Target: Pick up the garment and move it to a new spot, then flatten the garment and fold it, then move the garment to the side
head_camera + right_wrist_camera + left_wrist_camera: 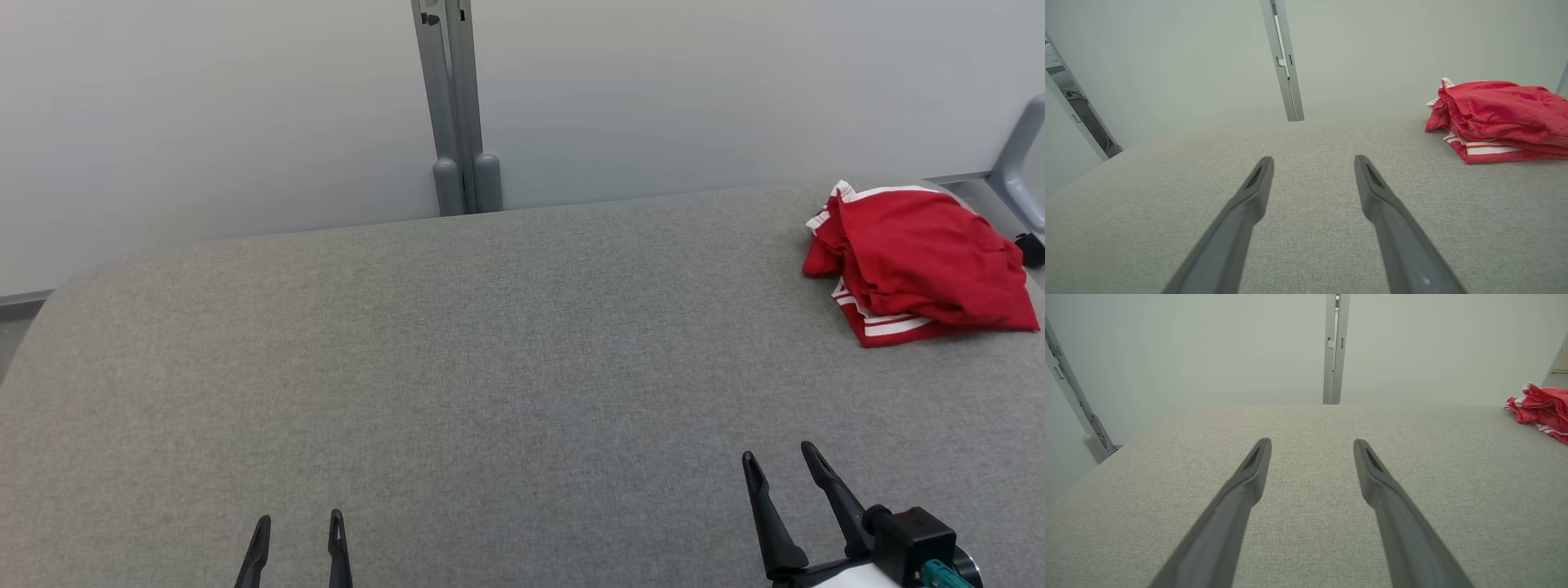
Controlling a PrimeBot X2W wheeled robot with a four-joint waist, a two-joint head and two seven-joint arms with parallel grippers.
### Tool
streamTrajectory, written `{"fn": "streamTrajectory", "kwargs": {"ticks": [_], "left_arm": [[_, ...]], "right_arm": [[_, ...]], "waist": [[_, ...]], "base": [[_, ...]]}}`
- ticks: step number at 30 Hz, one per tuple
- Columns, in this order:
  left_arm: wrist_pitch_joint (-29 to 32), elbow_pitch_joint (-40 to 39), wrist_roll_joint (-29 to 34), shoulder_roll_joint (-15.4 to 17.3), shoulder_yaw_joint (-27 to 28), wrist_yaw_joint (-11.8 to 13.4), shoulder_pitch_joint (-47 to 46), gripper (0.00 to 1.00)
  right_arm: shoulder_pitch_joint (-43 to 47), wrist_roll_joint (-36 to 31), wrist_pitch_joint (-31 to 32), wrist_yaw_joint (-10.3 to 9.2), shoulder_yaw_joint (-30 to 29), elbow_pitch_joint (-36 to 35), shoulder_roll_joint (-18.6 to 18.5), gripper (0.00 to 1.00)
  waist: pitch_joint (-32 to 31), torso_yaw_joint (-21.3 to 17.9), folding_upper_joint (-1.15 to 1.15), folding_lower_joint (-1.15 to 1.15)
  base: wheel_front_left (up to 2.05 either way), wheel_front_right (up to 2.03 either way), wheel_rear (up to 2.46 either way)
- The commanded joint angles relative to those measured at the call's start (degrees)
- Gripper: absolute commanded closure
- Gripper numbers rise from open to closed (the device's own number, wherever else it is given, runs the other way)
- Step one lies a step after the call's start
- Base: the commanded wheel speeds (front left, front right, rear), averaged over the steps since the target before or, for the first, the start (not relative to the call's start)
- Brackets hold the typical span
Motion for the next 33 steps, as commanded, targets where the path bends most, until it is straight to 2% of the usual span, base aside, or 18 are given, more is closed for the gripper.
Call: {"fn": "streamTrajectory", "kwargs": {"ticks": [1, 16, 17, 21, 33], "left_arm": [[-0.15, -0.06, -0.13, 0.11, 0.02, -0.27, -0.56, 0.00], [-0.15, -0.38, 0.80, 0.11, -0.14, -0.80, -0.31, 0.00], [0.00, -0.38, 0.66, 0.00, -0.17, -0.56, 0.00, 1.00], [0.35, 0.78, -0.46, -0.02, -0.37, -0.60, 0.31, 1.00], [2.84, 2.76, -15.16, 0.97, 0.95, -2.29, -3.57, 1.00]], "right_arm": [[-0.34, -0.17, -0.13, -0.08, 0.06, -0.08, -0.06, 0.00], [-0.12, 0.13, -0.14, -0.08, 0.52, 0.33, 0.15, 0.00], [-0.02, 0.08, 0.00, 0.00, 0.57, 0.30, 0.08, 1.00], [0.36, 1.13, 0.18, 0.02, 0.68, 1.51, 0.18, 1.00], [-2.30, 14.56, 2.87, 0.01, -0.99, 2.66, -0.13, 1.00]], "waist": [[-0.06, 0.02, 0.00, 0.00], [-0.01, 0.06, 0.00, 0.00], [-0.02, 0.06, 0.00, 0.00], [0.04, 0.08, 0.00, 0.00], [0.52, 0.25, 0.00, 0.00]], "base": [[0.00, 0.00, 0.00], [0.00, 0.00, 0.00], [0.00, 0.00, 0.00], [0.00, 0.00, 0.00], [0.00, 0.00, 0.00]]}}
